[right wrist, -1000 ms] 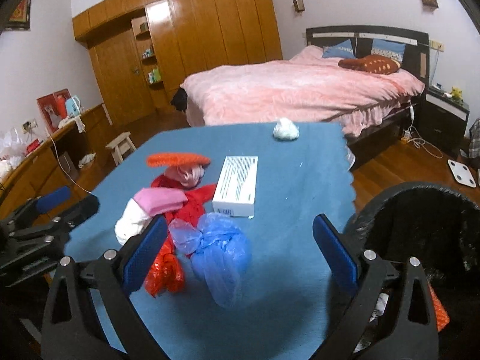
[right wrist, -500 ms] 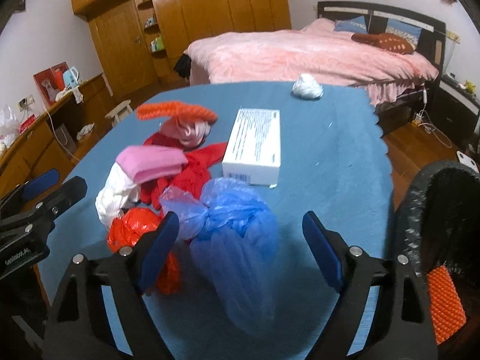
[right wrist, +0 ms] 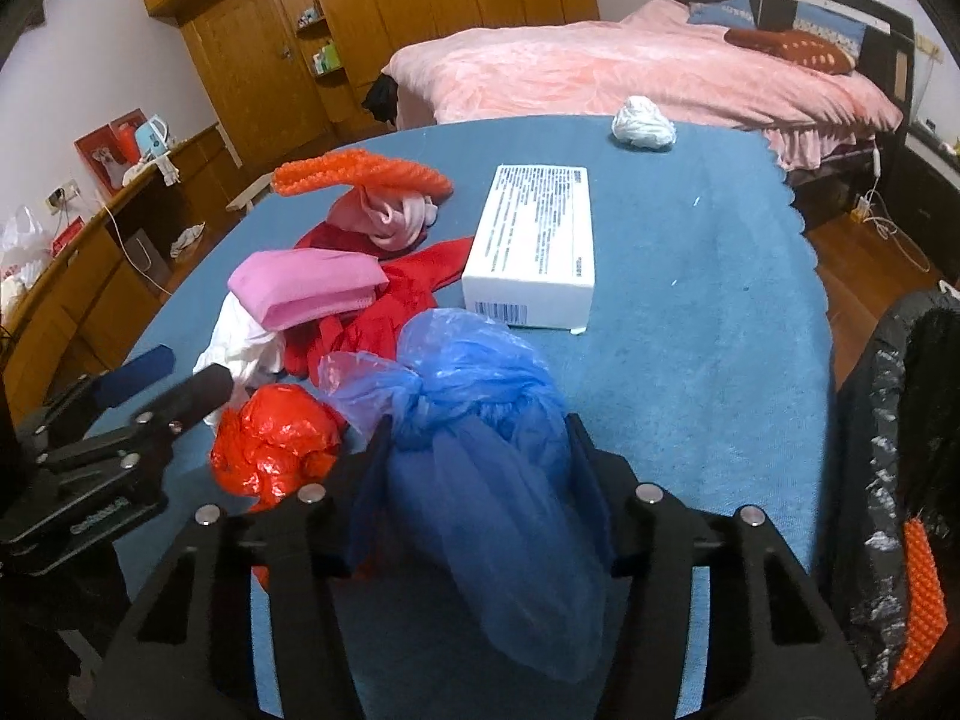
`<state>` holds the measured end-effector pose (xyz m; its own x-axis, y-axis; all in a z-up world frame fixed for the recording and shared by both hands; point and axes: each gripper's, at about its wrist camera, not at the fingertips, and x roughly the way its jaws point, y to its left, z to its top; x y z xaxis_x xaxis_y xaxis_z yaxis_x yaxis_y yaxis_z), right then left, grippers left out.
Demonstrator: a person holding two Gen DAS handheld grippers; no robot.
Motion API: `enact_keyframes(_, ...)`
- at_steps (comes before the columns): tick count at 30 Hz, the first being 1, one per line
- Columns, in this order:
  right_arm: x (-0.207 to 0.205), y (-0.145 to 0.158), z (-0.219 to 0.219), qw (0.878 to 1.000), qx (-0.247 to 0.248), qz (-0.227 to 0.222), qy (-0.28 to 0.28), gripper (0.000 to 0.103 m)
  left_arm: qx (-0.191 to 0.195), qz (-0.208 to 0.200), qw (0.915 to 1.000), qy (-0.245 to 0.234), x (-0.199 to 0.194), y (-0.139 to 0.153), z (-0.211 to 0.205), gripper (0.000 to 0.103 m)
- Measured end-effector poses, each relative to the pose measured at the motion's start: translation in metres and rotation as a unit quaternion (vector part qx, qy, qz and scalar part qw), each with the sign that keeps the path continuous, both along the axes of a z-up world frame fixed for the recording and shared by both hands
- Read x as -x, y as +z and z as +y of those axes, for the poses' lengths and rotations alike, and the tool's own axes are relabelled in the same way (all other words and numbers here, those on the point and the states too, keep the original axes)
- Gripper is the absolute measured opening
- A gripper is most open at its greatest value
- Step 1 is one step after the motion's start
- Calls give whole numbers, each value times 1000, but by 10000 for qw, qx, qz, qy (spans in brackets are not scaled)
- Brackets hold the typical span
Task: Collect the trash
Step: 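Grasp the blue plastic bag with the right tool while the left tool grasps the white tissue, then lift the blue bag and white tissue and carry both over the bin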
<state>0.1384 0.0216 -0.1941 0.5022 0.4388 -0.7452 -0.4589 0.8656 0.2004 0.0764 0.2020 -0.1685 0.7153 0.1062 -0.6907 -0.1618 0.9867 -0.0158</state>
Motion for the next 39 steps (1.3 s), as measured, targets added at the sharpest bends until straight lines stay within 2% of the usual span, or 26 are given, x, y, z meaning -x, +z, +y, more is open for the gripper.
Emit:
enact_keyframes(3, 0, 6, -4, 9999, 8, -115, -47, 53, 112, 93, 9999, -29, -1, -5, 1, 54)
enact_keyframes(9, -2, 17, -15, 9996, -59, -215, -186, 53, 199, 85, 9998, -17, 2, -4, -1, 46)
enact_keyframes(21, -1, 36, -25, 9987, -206, -388, -242, 53, 171, -320, 9992, 155, 17, 33, 2, 44)
enact_keyframes(39, 9, 76, -52, 9949, -442, -777, -469, 53, 97, -733, 9972, -71, 9, 77, -32, 44)
